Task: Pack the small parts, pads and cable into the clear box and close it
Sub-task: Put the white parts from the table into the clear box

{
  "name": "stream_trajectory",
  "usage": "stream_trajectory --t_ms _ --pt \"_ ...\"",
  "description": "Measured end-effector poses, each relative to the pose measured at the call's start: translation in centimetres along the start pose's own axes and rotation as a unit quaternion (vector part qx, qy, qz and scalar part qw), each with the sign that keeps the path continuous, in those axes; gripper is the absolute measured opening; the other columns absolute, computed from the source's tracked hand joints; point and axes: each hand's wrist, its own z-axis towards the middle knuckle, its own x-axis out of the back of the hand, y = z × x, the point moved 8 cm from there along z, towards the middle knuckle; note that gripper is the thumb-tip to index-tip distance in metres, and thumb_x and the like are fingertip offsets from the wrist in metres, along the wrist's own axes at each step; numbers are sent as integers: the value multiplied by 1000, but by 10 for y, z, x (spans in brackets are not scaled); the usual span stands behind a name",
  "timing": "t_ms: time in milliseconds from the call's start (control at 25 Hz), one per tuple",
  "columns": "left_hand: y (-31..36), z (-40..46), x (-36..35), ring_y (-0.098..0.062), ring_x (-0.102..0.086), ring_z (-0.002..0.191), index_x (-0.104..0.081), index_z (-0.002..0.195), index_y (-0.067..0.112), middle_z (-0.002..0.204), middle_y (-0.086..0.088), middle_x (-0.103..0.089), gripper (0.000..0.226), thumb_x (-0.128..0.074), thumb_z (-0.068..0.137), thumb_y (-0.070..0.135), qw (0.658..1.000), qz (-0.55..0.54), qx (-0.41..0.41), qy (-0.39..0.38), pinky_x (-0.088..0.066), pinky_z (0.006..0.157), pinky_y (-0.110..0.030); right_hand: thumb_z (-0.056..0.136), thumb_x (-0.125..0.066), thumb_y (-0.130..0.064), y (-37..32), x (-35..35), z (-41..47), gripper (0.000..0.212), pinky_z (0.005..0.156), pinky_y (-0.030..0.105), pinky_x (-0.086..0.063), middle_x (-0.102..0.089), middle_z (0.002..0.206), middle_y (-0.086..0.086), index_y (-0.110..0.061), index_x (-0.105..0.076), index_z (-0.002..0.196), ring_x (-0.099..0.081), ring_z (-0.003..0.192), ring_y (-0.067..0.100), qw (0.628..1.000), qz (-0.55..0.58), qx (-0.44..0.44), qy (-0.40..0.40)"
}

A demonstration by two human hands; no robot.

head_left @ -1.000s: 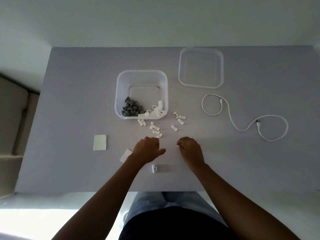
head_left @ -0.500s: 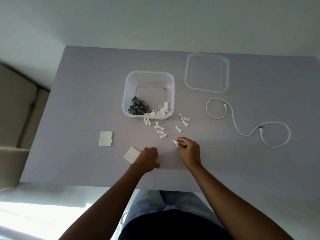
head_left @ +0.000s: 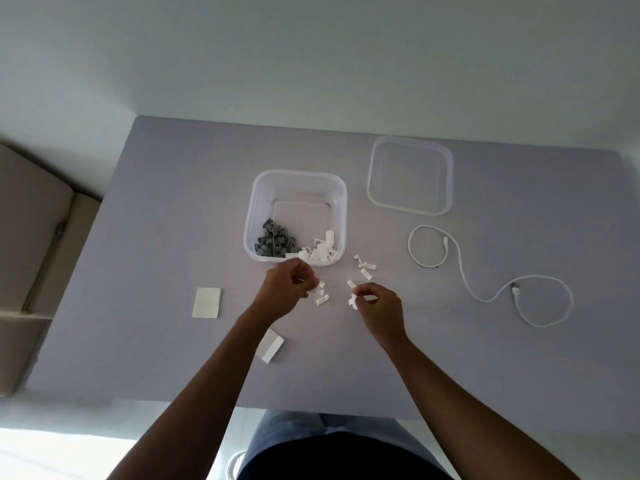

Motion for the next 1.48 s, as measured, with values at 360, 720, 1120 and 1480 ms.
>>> stream_trajectory --t_ms 360,720,1120,1480 --pt "21 51 14 -26 -70 72 -63 82 12 82 -12 -71 11 -74 85 14 998 -12 -1 57 -58 61 -24 81 -61 1 -6 -3 27 28 57 15 -50 -74 89 -6 -23 -75 84 -66 66 2 990 -12 -7 -138" --pt "21 77 10 -2 -59 70 -65 88 10 79 4 -66 10 -74 84 15 992 78 8 97 -42 64 -9 91 -53 -1 -66 3 46 24 55 27 -49 -67 74 5 -9 -75 91 -56 58 17 985 111 34 -127" --pt "5 112 1 -19 -70 83 -70 86 6 85 -6 -73 13 -79 76 5 992 120 23 21 -57 86 -36 89 -61 -9 -130 -65 101 21 74 35 -56 -71 94 9 -14 -73 105 -68 79 26 883 -368 208 -204" --pt "9 109 10 -14 -66 83 -71 97 4 92 -7 -72 15 -73 82 5 988 149 -23 43 -52 81 -22 91 -58 0 -115 -68 108 31 84 35 -55 -69 112 10 -18 -72 112 -68 92 26 894 -331 213 -216"
